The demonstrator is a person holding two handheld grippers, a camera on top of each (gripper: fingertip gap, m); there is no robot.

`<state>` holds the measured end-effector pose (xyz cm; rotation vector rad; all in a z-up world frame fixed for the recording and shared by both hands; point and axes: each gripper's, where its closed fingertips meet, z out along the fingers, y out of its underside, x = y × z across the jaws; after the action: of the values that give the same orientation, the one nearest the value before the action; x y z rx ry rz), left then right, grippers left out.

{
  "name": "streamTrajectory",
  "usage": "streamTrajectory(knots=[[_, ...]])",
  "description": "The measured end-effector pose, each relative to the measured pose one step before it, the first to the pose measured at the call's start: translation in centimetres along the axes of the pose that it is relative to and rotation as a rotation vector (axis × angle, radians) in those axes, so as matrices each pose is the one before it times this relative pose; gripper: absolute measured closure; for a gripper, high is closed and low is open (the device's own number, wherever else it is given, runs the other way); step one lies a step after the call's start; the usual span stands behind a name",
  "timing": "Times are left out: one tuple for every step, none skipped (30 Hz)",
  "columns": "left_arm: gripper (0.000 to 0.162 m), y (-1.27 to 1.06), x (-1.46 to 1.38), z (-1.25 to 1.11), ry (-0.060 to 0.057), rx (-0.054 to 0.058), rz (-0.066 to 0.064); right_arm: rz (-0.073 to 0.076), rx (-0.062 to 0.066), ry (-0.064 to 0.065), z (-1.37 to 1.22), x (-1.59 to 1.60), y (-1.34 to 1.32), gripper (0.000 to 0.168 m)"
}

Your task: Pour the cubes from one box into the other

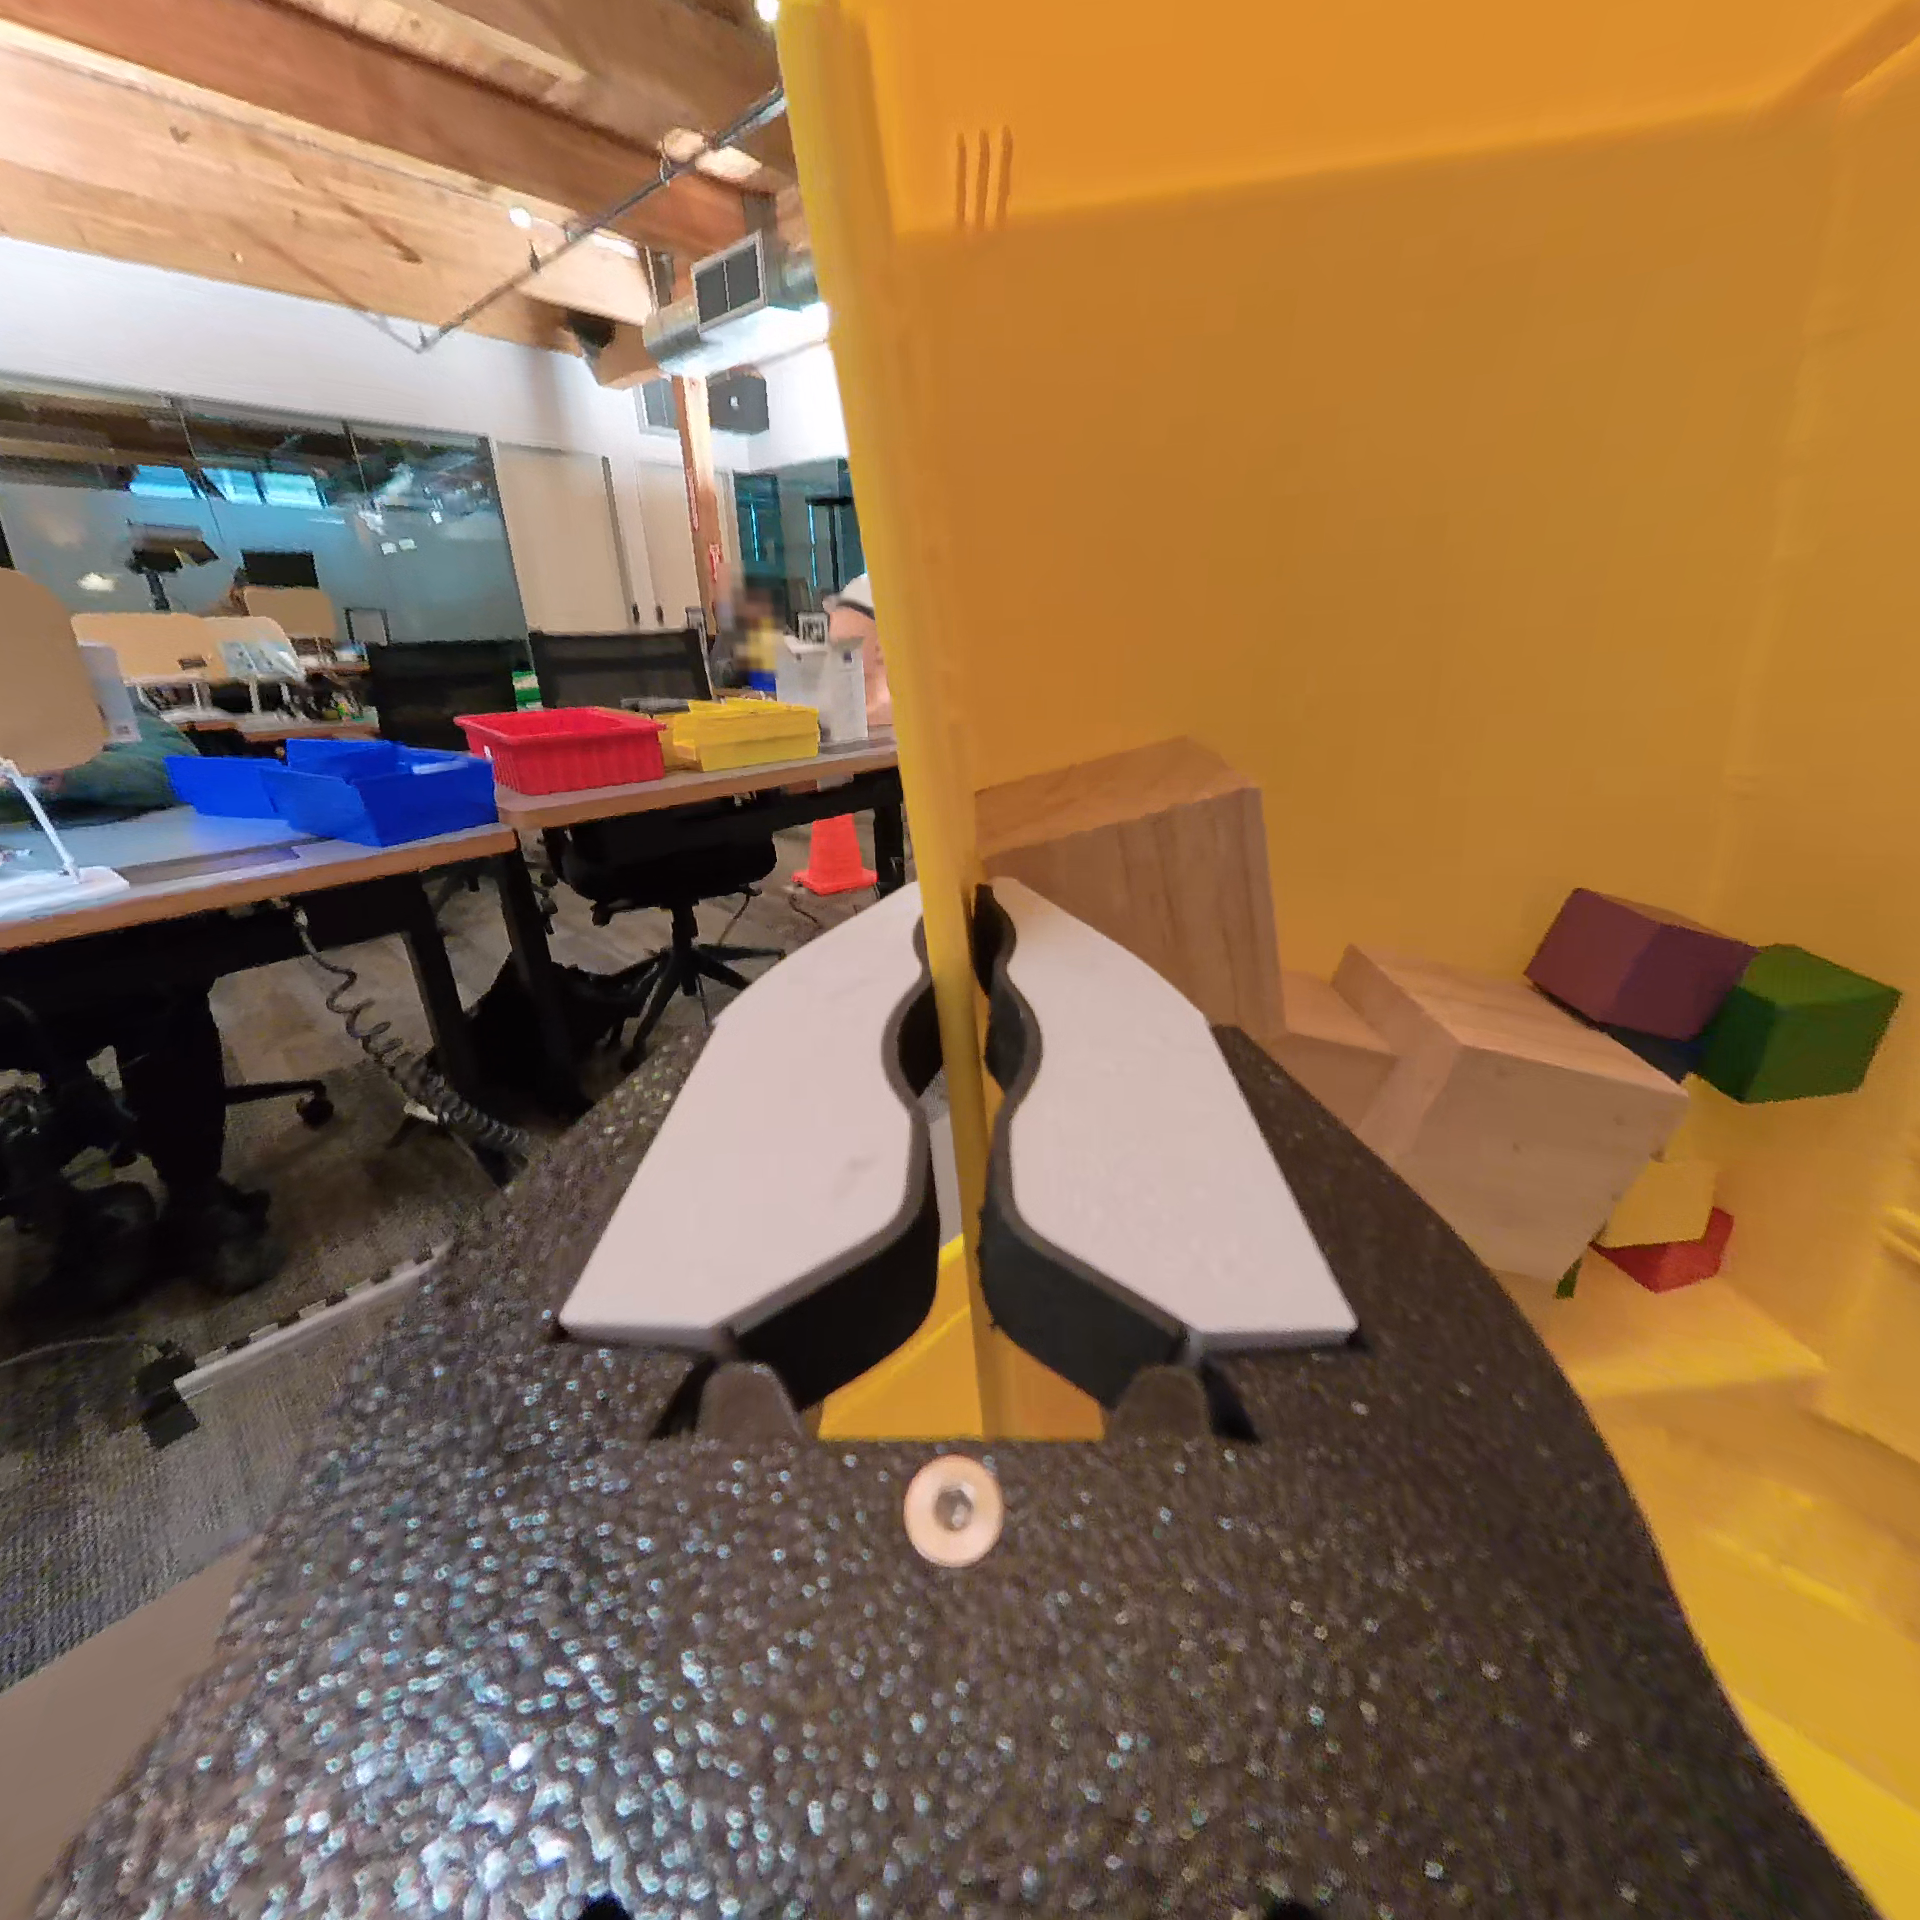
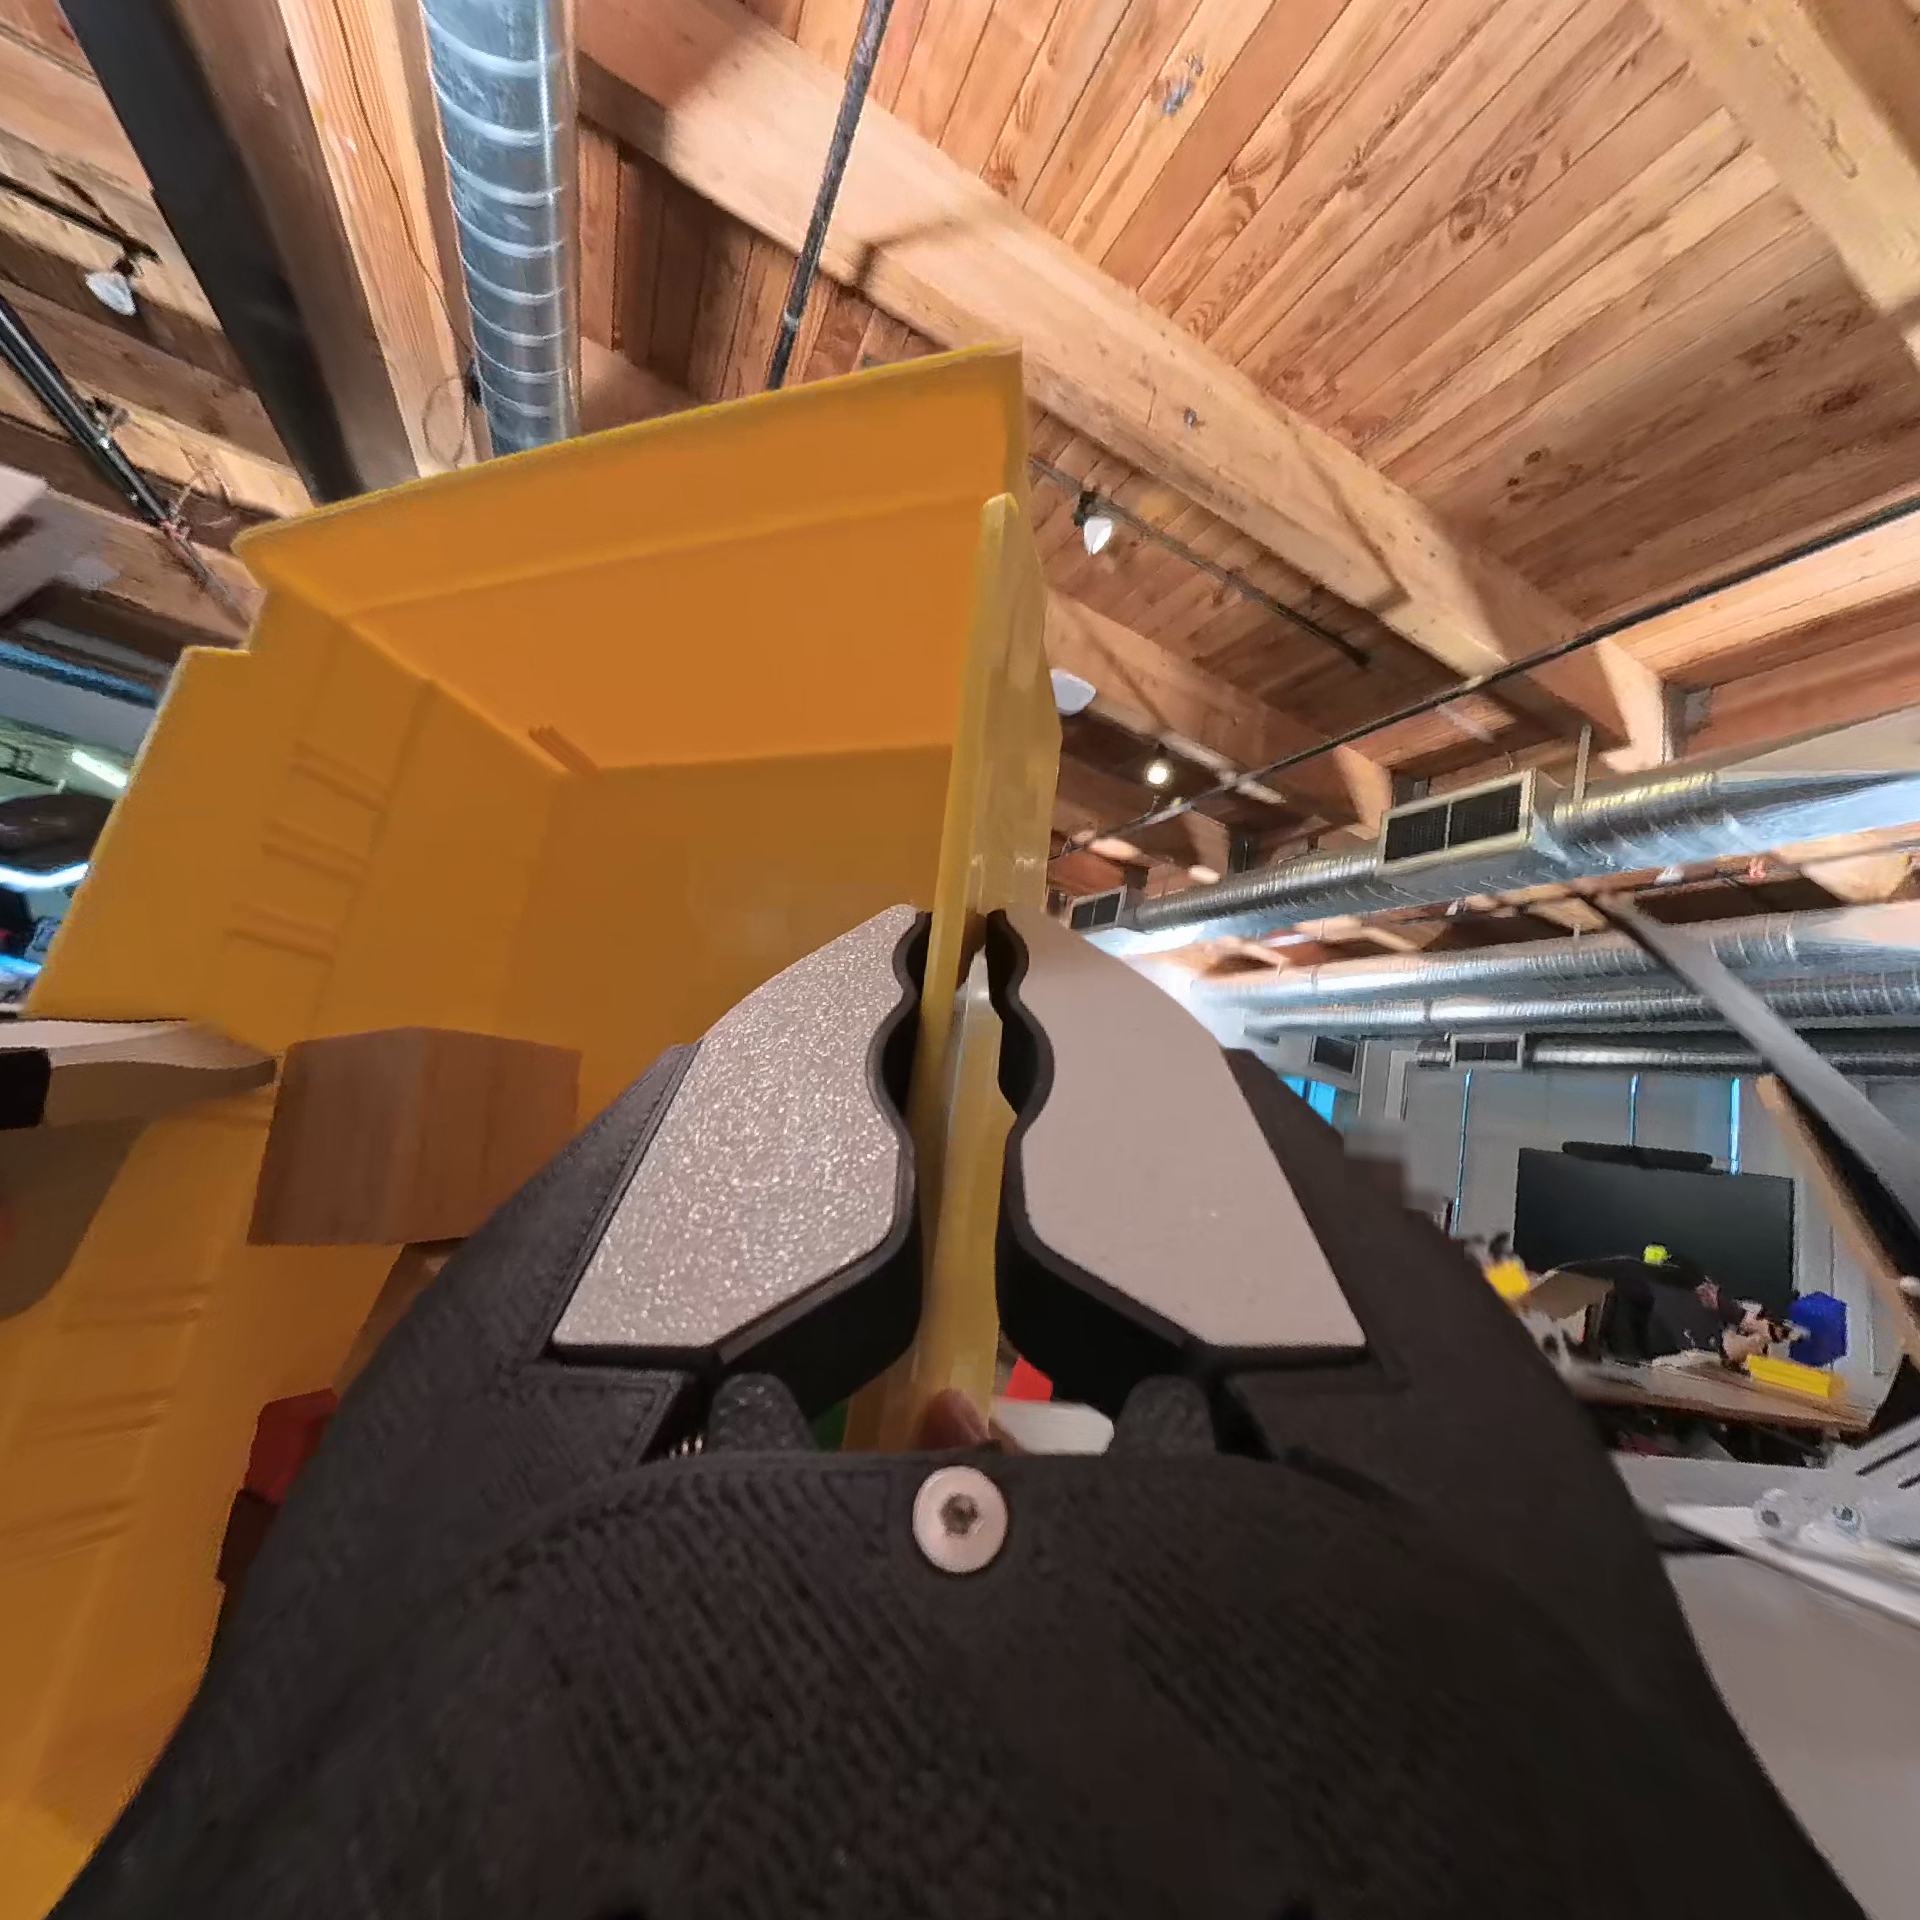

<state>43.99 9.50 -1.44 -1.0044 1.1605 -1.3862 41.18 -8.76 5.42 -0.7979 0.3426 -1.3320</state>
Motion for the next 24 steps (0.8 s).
streamTrajectory(knots=[[0.159,-0.611,0.126,-0.198,0.0011,0.0318,0.0138,-0.0035,0.0337,0.0008,-0.1,0.048,-0.468,0.158],[0.159,-0.264,-0.043,-0.046,0.0022,0.0139,0.0014,0.01,0.0059,-0.0043,0.079,0.052,0.142,0.158],[0.159,0.207,-0.109,0.122,0.0032,-0.0167,-0.0088,0.0149,-0.0215,0.0008,0.181,0.061,0.561,0.158],[0.159,0.177,-0.097,0.084,-0.0021,-0.0164,-0.0025,0.0119,-0.0139,-0.0014,0.068,-0.027,0.171,0.158],[0.159,-0.306,0.001,-0.108,-0.0013,0.0139,0.0031,0.0002,0.0227,-0.0011,-0.173,-0.101,-0.526,0.157],[0.159,-0.628,0.087,-0.158,0.0086,0.0379,0.0002,-0.009,0.0395,-0.0019,-0.218,-0.152,-0.675,0.156],[0.159,-0.373,-0.027,-0.005,0.0104,0.0239,-0.0063,0.0045,0.0167,-0.0052,-0.023,-0.092,-0.19,0.156],[0.159,0.141,-0.158,0.128,0.0055,-0.0052,-0.0072,0.0093,-0.0147,-0.0017,0.178,-0.016,0.392,0.155],[0.159,0.388,-0.153,0.198,0.0032,-0.0166,-0.0004,0.0076,-0.0238,0.0004,0.156,0.003,0.454,0.156],[0.159,0.349,-0.085,0.121,0.0059,-0.0123,0.0029,0.0027,-0.0088,-0.0052,0.0,-0.11,0.072,0.155],[0.159,0.038,-0.038,0.0,0.0044,0.0025,-0.0036,-0.0089,0.0121,-0.0051,-0.141,-0.199,-0.247,0.155],[0.159,-0.211,0.022,-0.064,0.0055,0.0133,-0.0092,-0.0057,0.0137,0.0008,-0.124,-0.133,-0.159,0.155],[0.159,-0.005,-0.073,0.01,-0.0057,-0.0009,0.0009,0.0108,-0.0051,0.0004,0.04,-0.009,0.233,0.155],[0.159,0.115,-0.059,0.045,-0.0013,-0.0056,-0.0006,0.0139,-0.0169,0.0076,0.115,0.176,0.416,0.155],[0.159,0.082,0.026,0.003,0.0071,-0.0006,-0.0025,0.0054,-0.0092,0.0041,0.055,0.144,0.239,0.155],[0.159,0.029,0.043,-0.048,0.0046,-0.0021,0.0016,0.0025,0.003,-0.0007,-0.027,0.055,-0.113,0.155],[0.159,-0.321,0.165,-0.13,0.0104,0.016,-0.0017,-0.0091,0.0162,0.0024,-0.121,0.017,-0.571,0.155],[0.159,-0.552,0.195,-0.12,0.0125,0.0305,-0.0061,-0.0193,0.0303,-0.002,-0.093,-0.106,-0.729,0.155],[0.159,-0.289,0.013,0.039,0.0057,0.0205,-0.0071,-0.0092,0.0214,-0.0094,0.09,-0.149,-0.345,0.154],[0.159,0.103,-0.16,0.162,0.0003,-0.004,-0.0146,-0.003,-0.0065,-0.0058,0.222,-0.08,0.259,0.154],[0.158,0.223,-0.134,0.135,-0.0046,-0.0153,-0.0112,0.007,-0.0204,0.004,0.187,0.075,0.469,0.154],[0.158,-0.049,0.064,0.01,-0.0011,-0.004,0.0008,0.018,-0.007,0.01,0.02,0.237,0.188,0.154],[0.158,-0.478,0.247,-0.102,0.0091,0.0187,0.0003,0.0178,0.0127,0.011,-0.159,0.273,-0.159,0.154],[0.159,-0.508,0.281,-0.059,0.011,0.0192,0.0027,0.0137,0.0167,0.0069,-0.173,0.177,-0.275,0.154]])
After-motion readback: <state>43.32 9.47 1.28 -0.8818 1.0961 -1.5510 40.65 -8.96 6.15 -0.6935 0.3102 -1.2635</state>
